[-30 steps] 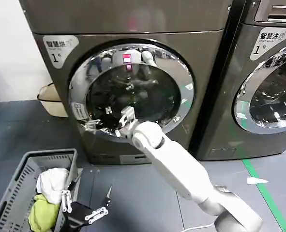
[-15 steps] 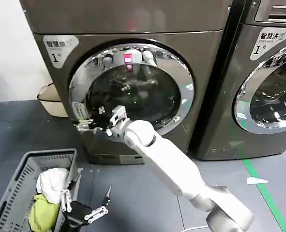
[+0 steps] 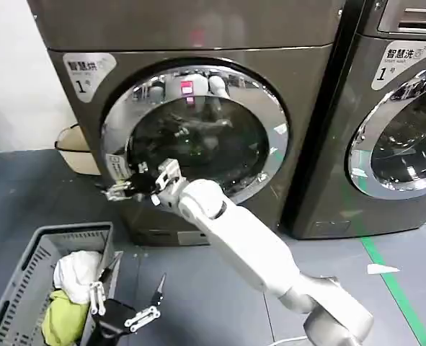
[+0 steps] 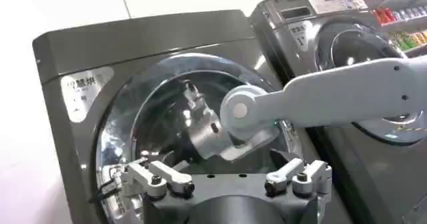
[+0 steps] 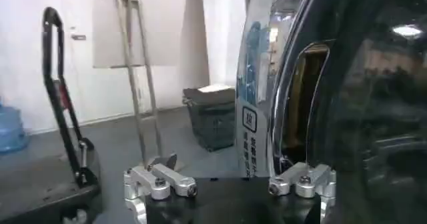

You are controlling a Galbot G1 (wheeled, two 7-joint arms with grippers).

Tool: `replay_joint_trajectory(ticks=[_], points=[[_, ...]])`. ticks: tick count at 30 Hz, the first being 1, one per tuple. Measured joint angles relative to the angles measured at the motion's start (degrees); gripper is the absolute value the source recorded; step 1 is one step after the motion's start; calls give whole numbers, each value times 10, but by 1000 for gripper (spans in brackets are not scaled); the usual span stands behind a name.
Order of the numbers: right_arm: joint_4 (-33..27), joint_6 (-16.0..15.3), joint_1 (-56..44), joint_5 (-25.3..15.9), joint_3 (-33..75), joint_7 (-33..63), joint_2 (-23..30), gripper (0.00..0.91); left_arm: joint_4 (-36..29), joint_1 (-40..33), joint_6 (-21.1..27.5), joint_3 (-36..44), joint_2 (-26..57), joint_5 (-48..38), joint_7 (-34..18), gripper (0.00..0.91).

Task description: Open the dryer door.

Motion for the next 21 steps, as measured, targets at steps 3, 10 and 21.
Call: replay_joint_trajectory(ticks=[3,10,21], points=[[9,-1,-3,12,-1,-10,-8,907,0,0,0,0,0,-1,0,907],[46,-4,-3,65,-10,-46,-44,907,2,-1,3,-11,0,-3,0,907],[104,-12,6,122,-26,-58,-100,907,-12,12,51,-57,-1,-14,1,907]])
